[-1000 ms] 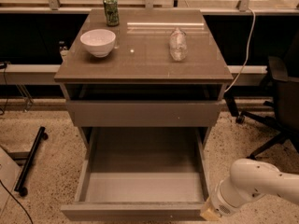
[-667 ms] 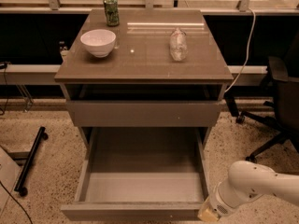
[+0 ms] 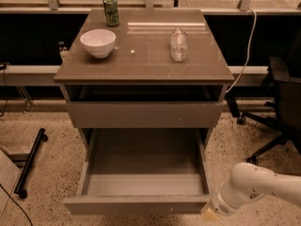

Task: Close middle drawer

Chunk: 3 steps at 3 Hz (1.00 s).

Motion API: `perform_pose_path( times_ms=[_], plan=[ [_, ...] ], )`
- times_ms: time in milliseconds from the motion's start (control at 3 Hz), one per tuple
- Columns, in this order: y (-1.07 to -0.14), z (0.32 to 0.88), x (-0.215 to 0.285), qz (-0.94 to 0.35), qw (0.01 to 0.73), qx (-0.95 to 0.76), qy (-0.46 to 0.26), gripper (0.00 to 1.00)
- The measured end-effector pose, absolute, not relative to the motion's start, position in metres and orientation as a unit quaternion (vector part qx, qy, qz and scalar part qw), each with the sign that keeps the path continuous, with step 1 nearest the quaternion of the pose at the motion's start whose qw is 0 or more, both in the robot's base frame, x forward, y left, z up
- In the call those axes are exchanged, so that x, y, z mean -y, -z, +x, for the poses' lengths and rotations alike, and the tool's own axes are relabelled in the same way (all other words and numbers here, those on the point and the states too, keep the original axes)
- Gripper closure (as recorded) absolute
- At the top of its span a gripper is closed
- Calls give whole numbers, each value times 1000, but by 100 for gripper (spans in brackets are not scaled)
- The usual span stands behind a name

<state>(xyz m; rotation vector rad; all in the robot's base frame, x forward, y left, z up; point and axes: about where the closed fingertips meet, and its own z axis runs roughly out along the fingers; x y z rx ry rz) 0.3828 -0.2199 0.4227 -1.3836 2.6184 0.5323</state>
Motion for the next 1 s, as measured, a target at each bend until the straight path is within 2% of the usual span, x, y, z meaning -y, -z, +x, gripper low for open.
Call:
perform_pose_path(
  times_ms=[1000],
  plan=[
    [-411,408,228,-453,78,-870,-179,100]
  ],
)
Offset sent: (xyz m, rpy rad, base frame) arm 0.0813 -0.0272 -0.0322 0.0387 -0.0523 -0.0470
